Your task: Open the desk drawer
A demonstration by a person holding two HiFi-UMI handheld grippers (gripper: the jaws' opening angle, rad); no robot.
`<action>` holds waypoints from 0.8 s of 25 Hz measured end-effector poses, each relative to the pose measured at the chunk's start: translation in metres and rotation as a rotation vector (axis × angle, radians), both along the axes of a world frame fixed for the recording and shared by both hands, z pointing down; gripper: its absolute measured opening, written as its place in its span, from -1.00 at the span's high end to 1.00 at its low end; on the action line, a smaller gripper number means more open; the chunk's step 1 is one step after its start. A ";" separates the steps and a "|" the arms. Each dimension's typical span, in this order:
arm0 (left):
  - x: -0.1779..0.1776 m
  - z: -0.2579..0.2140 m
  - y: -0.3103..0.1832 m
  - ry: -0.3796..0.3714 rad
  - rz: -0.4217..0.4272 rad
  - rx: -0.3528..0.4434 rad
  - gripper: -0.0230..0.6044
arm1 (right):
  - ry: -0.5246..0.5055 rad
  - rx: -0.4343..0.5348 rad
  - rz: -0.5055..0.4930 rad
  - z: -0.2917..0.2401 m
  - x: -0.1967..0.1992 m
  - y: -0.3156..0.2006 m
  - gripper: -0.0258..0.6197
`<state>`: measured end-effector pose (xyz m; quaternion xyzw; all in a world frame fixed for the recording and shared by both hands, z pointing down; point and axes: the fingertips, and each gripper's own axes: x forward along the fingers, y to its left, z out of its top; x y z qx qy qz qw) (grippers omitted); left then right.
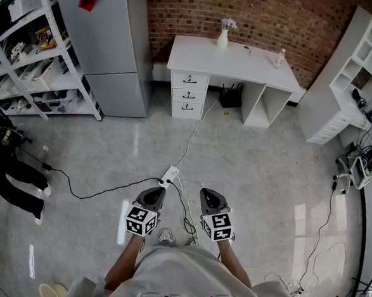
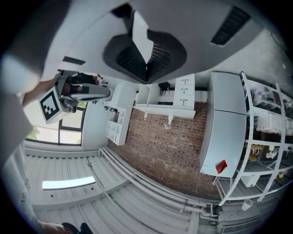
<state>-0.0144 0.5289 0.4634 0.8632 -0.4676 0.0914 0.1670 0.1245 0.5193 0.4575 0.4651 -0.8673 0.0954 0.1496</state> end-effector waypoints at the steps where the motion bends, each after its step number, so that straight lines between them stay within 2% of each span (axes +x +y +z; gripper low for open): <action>1: -0.002 0.000 -0.001 -0.003 0.002 0.001 0.89 | -0.002 -0.003 0.006 0.001 0.000 -0.001 0.87; 12: -0.026 0.003 -0.015 -0.007 0.040 0.011 0.89 | -0.003 -0.008 0.047 0.007 -0.020 -0.007 0.87; 20: -0.057 0.008 -0.032 -0.006 0.082 0.012 0.89 | 0.000 0.006 0.120 0.007 -0.042 -0.024 0.87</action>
